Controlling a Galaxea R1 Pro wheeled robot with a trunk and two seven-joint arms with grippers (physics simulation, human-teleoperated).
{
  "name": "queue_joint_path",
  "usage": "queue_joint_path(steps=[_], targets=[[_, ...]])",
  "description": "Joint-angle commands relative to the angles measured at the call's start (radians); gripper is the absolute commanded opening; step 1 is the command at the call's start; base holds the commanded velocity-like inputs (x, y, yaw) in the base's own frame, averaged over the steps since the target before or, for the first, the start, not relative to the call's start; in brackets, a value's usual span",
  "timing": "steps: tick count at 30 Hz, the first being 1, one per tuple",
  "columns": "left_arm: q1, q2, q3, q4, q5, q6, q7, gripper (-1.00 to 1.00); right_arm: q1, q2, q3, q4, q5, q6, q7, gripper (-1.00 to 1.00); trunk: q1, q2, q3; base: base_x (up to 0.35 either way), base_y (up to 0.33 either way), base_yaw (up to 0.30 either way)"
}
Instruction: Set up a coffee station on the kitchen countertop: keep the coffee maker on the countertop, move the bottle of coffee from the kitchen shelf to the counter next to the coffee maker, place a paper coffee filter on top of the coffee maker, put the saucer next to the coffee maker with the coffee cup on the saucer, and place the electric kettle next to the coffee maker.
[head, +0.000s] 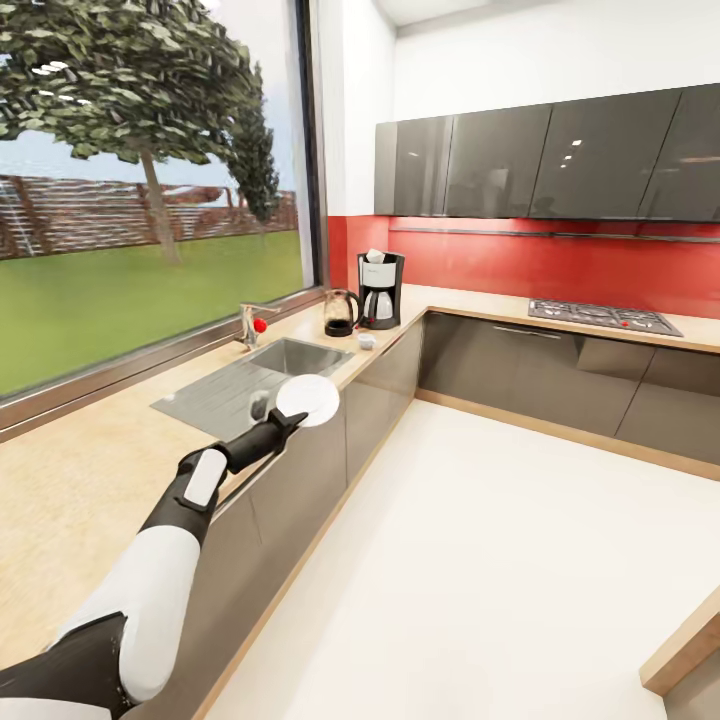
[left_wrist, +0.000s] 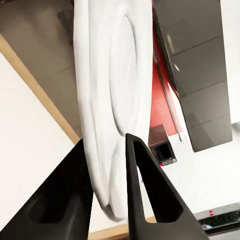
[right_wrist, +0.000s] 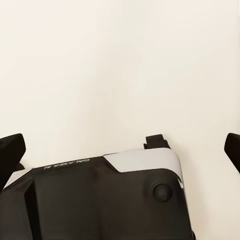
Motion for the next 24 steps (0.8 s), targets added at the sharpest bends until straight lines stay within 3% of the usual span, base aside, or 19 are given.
queue_joint_path(steps=[1,11,16,24], targets=[[-0.001,-0.001,0.004,0.000,0.000,0.006,0.000,-1.00,0.000,0.000,-0.004,-0.002,0.000,0.004,-0.003,1.00,0.001,-0.002,-0.002,0.084,-0.131,0.000],[-0.001,0.001,-0.001,0.001,-0.002,0.004,-0.001,-1.00,0.000,0.005,-0.003,0.001,0.003,0.005,-0.001,1.00,0.001,-0.002,-0.002,0.201,-0.200,0.000],[0.001,0.002,-0.005,0.003,-0.004,-0.051,0.000,-1.00,0.000,0.014,-0.004,0.001,0.004,0.005,-0.001,1.00,0.001,-0.002,-0.002,0.240,-0.191,0.000],[-0.001,0.006,-0.008,0.003,0.000,-0.057,0.000,-1.00,0.000,0.015,-0.004,0.001,0.004,0.005,-0.001,1.00,0.001,-0.002,-0.002,0.242,-0.189,0.000]])
